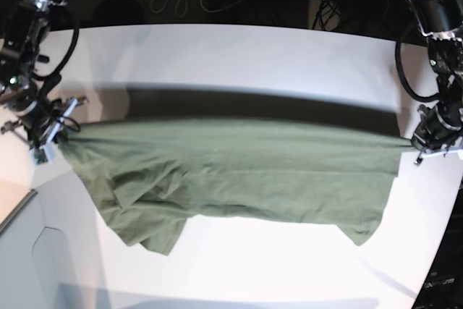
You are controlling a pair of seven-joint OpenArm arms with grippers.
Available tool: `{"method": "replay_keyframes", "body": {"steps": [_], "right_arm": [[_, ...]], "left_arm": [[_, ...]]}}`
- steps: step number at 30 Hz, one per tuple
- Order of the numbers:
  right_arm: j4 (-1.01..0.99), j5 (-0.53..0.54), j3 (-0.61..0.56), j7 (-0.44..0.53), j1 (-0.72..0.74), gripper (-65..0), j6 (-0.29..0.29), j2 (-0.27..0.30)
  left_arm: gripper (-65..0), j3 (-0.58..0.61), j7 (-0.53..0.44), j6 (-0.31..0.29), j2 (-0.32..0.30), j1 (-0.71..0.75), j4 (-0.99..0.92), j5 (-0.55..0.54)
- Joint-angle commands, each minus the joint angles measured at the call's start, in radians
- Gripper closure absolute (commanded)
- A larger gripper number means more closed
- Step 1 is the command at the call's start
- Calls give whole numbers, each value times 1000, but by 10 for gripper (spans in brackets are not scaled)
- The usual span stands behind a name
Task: Layout the t-shirt on the table in an organized manner, then fold the t-shirt properly
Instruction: 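Pull the folded edge back with both grippers to straighten the shirt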
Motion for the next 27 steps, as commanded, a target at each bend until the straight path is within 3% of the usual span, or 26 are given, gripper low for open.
{"method": "replay_keyframes", "body": {"steps": [1,11,18,27], "right_arm": [[17,4,5,9,-9,0,-4,1],[21,9,6,14,-197,0,-4,-2],[21,6,6,206,-339,0,-4,-16],[17,7,106,313,-421,0,-4,-66]], "left_arm": [[-1,-6,-16,-4,-18,5,22,-5],[-1,-86,-17,-5,10,158,36,-5],[-1,-126,-17,-5,59,307,209,1],[-1,-163,-17,-5,99,418,269,-1]]}}
